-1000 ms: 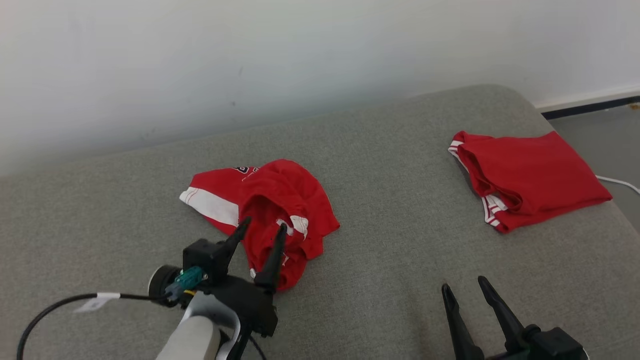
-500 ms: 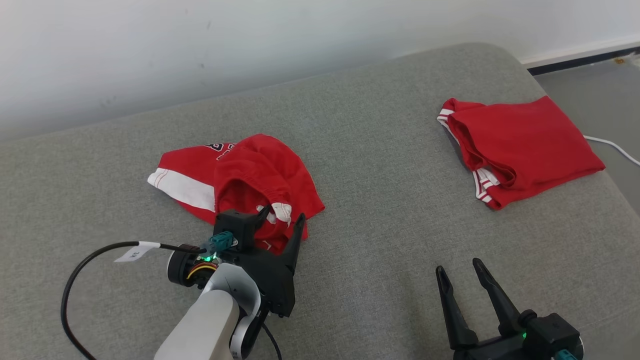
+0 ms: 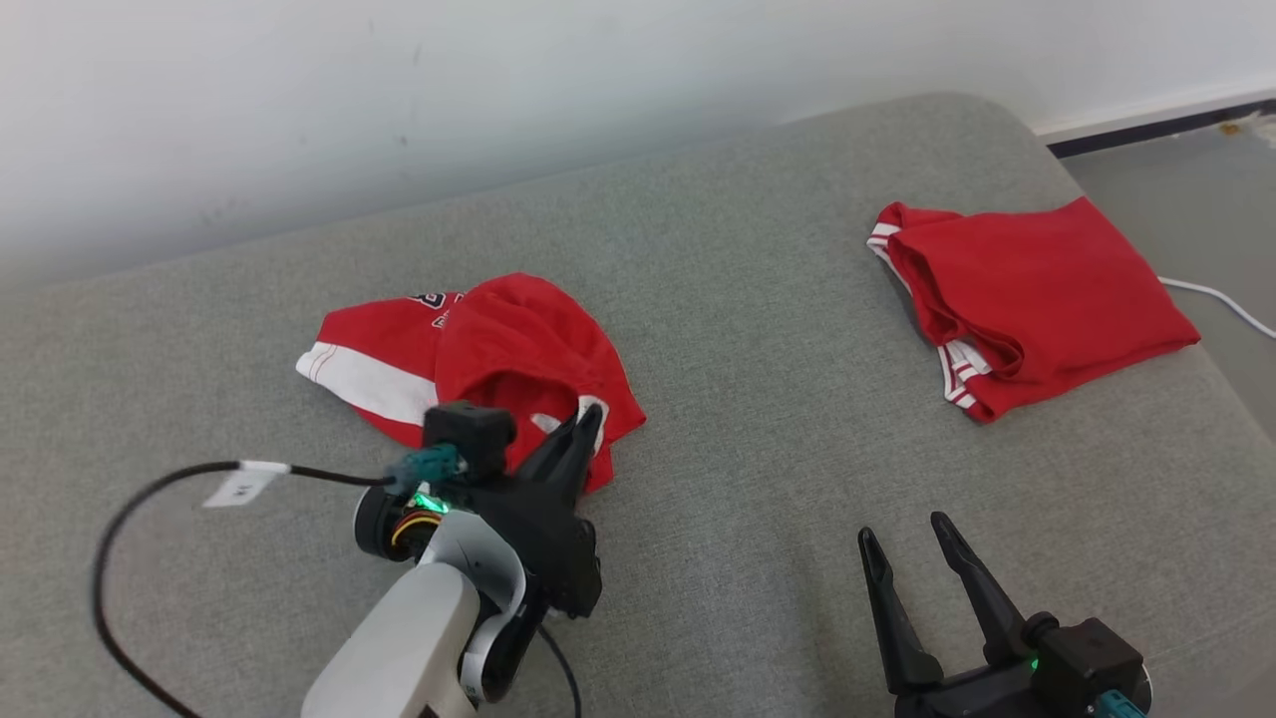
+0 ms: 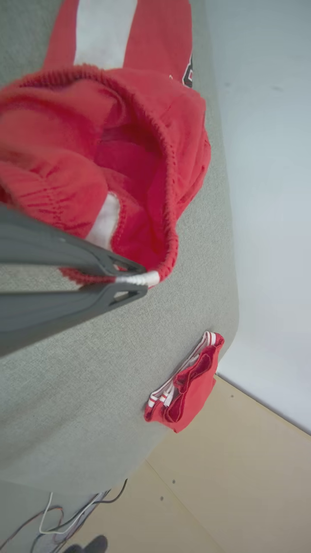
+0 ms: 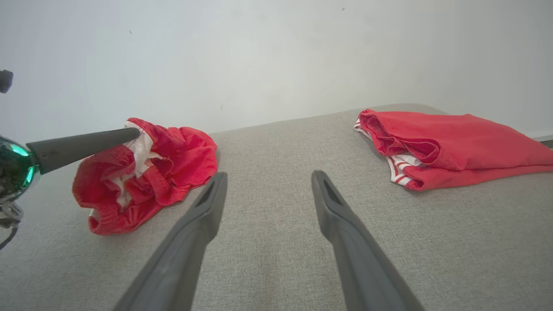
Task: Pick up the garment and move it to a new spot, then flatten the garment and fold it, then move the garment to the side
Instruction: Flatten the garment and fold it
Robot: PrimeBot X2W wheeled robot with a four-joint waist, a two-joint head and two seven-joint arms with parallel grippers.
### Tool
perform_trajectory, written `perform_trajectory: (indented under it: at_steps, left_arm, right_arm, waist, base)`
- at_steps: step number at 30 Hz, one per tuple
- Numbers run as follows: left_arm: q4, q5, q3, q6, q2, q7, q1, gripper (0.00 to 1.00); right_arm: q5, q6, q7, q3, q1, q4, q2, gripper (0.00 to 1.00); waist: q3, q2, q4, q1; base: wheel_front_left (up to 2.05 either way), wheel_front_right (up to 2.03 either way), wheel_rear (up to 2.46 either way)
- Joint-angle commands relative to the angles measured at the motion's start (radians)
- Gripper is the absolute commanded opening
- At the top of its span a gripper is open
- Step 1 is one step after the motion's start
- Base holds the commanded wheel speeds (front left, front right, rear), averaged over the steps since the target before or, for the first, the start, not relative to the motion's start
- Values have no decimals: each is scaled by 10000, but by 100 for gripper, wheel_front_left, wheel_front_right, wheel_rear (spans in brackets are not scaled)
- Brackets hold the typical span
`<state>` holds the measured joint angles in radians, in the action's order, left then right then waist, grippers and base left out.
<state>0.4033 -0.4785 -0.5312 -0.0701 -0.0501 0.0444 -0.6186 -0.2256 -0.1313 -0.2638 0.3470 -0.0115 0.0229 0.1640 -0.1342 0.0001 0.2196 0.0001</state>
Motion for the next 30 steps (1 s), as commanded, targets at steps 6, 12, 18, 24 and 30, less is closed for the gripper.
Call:
perform_trajectory:
  at_steps: [6, 12, 18, 24, 30]
  left_arm:
    - [-710, -2467, 167, 257, -6, 362, -649, 0]
    - [-1059, -5196, 392, -99, 4, 847, -2173, 0]
    - [-904, -7445, 308, -578, -5, 496, -3919, 0]
    - [-521, -9655, -782, -1137, -17, -266, -4690, 0]
    - [-20, -10297, -2086, -892, -85, -6, -3326, 0]
  right_arm:
    - [-148, 11, -6, 116, 112, 116, 8, 100]
    - [-236, 11, -8, 183, 275, 198, 4, 100]
    - [-326, 11, -6, 119, 438, 182, 133, 100]
    - [-293, 11, -6, -49, 542, 162, 143, 100]
    - [-230, 11, -8, -186, 569, 84, 18, 100]
  waist:
    - [641, -1, 216, -1]
    - [1204, -1, 618, -1]
    - [1423, -1, 932, -1]
    - [1521, -1, 809, -1]
    - [1516, -1, 518, -1]
  base:
    - [0, 0, 0]
    - [0, 0, 0]
    - [0, 0, 0]
    - [0, 0, 0]
    - [0, 0, 0]
